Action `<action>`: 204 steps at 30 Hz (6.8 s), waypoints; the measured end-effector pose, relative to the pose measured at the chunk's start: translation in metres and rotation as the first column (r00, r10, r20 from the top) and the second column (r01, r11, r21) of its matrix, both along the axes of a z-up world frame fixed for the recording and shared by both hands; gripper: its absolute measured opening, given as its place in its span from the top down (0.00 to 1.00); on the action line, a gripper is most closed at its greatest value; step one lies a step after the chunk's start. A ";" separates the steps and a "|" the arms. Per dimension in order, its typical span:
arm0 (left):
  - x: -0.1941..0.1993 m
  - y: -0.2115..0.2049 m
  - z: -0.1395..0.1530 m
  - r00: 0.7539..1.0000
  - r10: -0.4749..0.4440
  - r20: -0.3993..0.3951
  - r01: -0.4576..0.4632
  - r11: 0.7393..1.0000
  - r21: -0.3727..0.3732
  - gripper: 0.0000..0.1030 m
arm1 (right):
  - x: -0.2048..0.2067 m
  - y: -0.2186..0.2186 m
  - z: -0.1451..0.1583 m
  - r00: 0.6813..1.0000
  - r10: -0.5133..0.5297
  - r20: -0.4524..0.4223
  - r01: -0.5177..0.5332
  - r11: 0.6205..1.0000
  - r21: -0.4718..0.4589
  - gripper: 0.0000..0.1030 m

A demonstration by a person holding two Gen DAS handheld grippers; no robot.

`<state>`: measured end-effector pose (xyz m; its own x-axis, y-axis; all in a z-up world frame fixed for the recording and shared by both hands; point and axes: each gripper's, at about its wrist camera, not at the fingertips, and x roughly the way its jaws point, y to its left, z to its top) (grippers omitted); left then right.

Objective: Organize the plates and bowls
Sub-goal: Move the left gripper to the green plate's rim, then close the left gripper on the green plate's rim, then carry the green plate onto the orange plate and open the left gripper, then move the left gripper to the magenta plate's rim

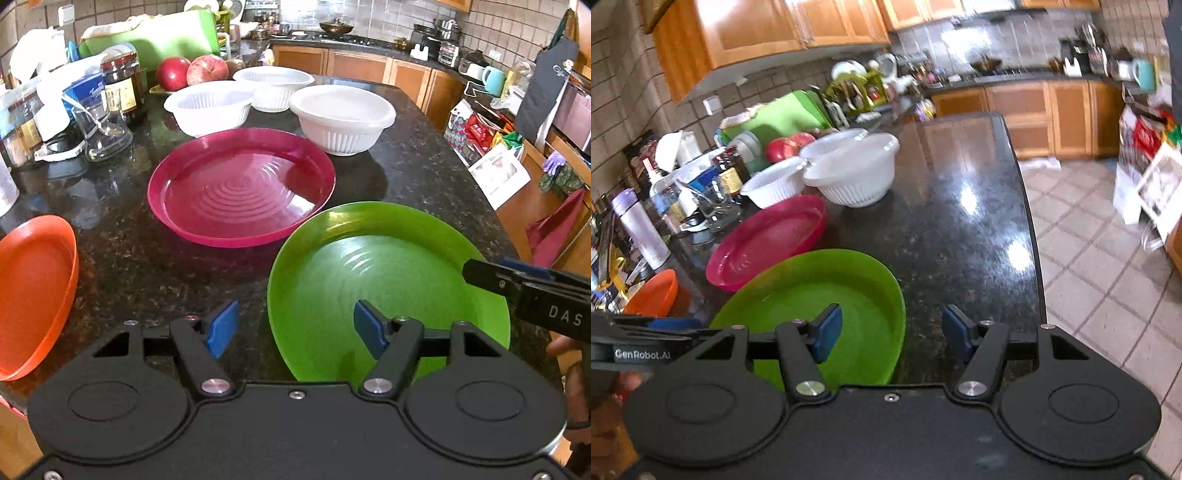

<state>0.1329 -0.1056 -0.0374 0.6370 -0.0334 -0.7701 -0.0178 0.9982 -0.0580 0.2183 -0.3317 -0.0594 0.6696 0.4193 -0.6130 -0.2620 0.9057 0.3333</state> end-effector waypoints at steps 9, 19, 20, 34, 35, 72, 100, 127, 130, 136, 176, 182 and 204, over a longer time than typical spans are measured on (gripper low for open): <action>-0.005 -0.002 0.001 0.994 0.087 0.066 -0.093 0.992 0.086 0.28 | -0.005 -0.004 0.008 0.987 -0.004 0.163 0.005 1.000 -0.007 0.38; -0.005 -0.009 0.004 0.999 0.028 0.044 -0.034 0.989 0.145 0.24 | 0.005 -0.002 0.007 0.992 0.049 0.118 -0.047 0.999 -0.020 0.54; -0.005 -0.008 0.005 0.999 0.025 0.043 -0.031 0.990 0.139 0.24 | 0.005 -0.001 0.006 0.993 0.049 0.109 -0.047 0.999 -0.020 0.54; -0.004 -0.006 0.001 1.000 0.001 0.004 -0.001 0.998 0.068 0.36 | 0.000 0.006 0.001 0.995 0.060 0.075 -0.053 0.993 -0.104 0.70; -0.003 -0.006 0.001 1.000 -0.004 0.007 0.004 0.997 0.073 0.38 | 0.001 0.007 0.001 0.996 0.059 0.071 -0.051 0.993 -0.110 0.70; 0.002 -0.007 -0.004 1.000 -0.013 -0.021 0.014 0.999 0.035 0.66 | -0.005 0.021 -0.008 0.990 0.080 0.119 -0.056 0.979 -0.197 0.88; -0.030 0.047 0.023 0.997 0.043 0.058 -0.044 0.999 0.017 0.81 | -0.041 0.072 0.027 0.981 0.069 0.180 -0.037 0.984 -0.177 0.89; -0.066 0.259 0.035 0.970 0.216 0.112 -0.227 0.968 0.106 0.81 | -0.057 0.317 0.036 0.972 0.209 0.110 -0.193 0.971 -0.144 0.89; -0.058 0.270 0.027 0.979 0.185 0.090 -0.193 0.977 0.090 0.81 | -0.055 0.322 0.032 0.979 0.176 0.103 -0.159 0.974 -0.160 0.89; -0.045 0.284 0.016 0.989 0.136 0.062 -0.140 0.988 0.064 0.81 | -0.051 0.335 0.026 0.987 0.131 0.089 -0.113 0.977 -0.180 0.88; -0.006 0.160 0.051 0.976 -0.016 0.215 0.011 1.000 0.022 0.40 | -0.040 0.147 0.054 0.957 -0.144 0.252 0.168 0.983 -0.076 0.39; 0.021 0.126 0.046 0.982 0.003 0.191 -0.007 1.000 0.021 0.40 | -0.010 0.121 0.045 0.970 -0.093 0.227 0.118 0.988 -0.100 0.39; 0.098 0.111 0.009 0.995 0.098 0.010 -0.098 0.992 0.076 0.63 | 0.093 0.136 0.006 1.000 -0.014 0.008 0.015 0.994 -0.105 0.68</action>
